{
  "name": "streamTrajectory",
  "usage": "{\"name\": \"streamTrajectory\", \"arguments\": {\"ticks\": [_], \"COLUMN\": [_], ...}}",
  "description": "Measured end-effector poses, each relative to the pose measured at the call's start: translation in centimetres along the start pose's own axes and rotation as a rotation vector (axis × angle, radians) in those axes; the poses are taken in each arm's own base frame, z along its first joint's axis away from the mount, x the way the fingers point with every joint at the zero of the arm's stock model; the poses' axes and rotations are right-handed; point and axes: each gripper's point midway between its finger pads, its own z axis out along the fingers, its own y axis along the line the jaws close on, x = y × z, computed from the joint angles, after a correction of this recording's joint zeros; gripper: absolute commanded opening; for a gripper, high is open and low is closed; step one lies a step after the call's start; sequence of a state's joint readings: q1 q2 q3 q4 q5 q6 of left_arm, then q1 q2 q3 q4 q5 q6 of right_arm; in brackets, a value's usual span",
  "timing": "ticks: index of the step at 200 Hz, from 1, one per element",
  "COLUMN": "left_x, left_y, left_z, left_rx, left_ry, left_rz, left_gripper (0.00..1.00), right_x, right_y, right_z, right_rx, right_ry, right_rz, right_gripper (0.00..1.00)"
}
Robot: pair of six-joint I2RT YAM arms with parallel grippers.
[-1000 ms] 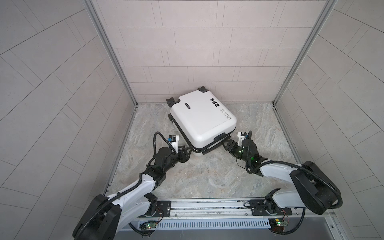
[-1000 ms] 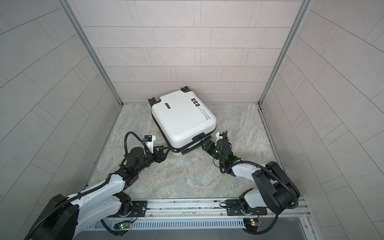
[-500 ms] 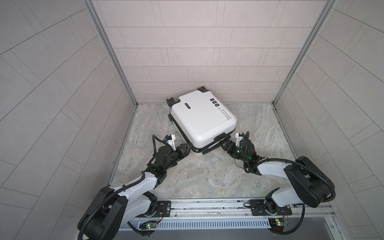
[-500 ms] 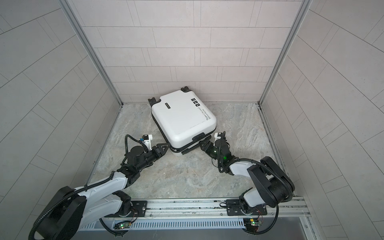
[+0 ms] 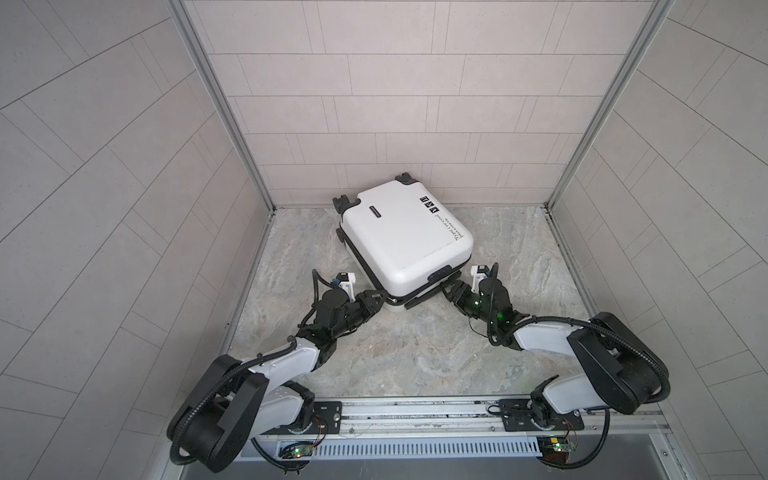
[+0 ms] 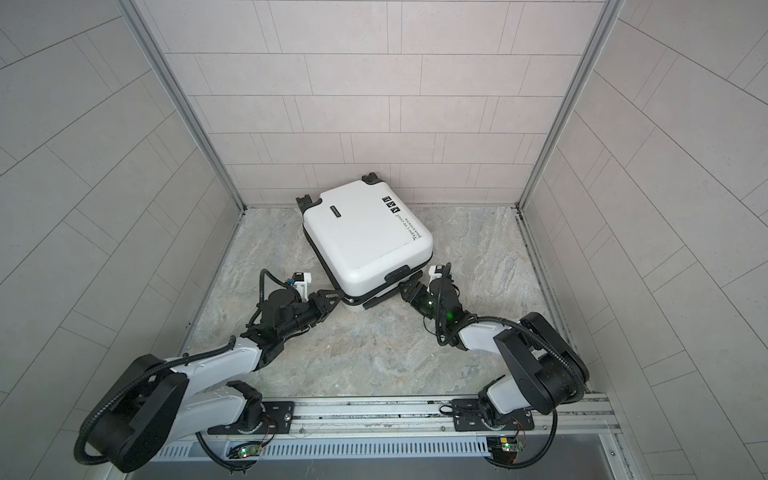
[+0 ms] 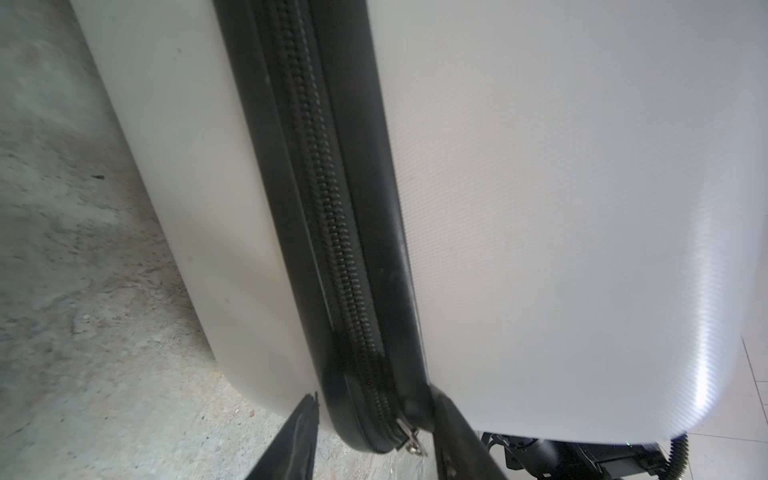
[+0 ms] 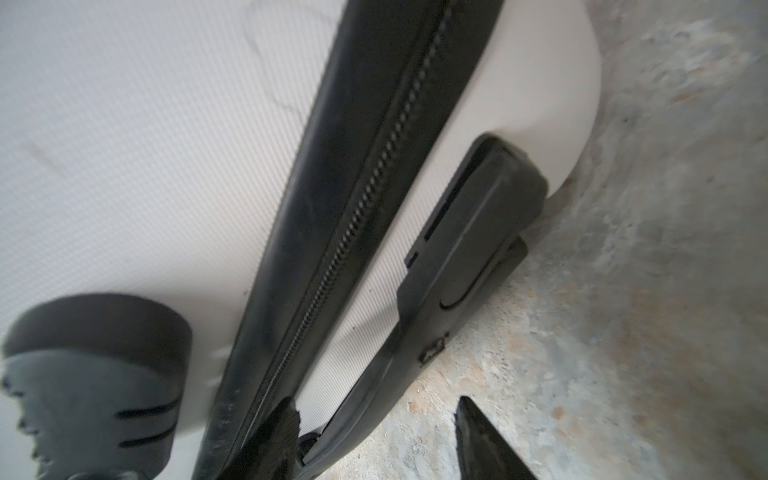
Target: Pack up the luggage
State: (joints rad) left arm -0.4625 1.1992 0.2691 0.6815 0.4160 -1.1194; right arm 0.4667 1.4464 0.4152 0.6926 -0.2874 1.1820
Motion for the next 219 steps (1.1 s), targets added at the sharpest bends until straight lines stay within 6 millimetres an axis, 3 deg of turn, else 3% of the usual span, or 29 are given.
{"name": "streamTrajectory", "arguments": {"ticks": [31,98,120,170,219], "left_x": [0.6,5.1,4.6,1.9,0.1], "left_y": [0.2,1.5,1.3,0.4,-0.5], "left_z": [-0.3,-2.4,-3.1,-4.3,-3.6], "left_rx": [0.004,-0.042,-0.045,-0.04,-0.046], "left_ry": [0.006,0.1,0.073,-0.082,-0.125], "left_rz": [-0.012,0.002,0.01,0.02,-0.013], "left_gripper": [0.3,0.26,0.34,0.37,0.39], "right_x": [0.0,0.4,0.6,0.5,0.6], "right_y": [-0.2,-0.9,-0.6,-0.1,-0.1], "right_z": [0.1,0.8,1.1,1.2,1.2], "right_rx": [0.005,0.022,0.013,-0.004,-0.002], "right_ry": [0.001,0.01,0.014,0.013,0.014], "right_rz": [0.002,0.023,0.025,0.02,0.019], "right_gripper": [0.61,0.6,0.59,0.59,0.58]}}
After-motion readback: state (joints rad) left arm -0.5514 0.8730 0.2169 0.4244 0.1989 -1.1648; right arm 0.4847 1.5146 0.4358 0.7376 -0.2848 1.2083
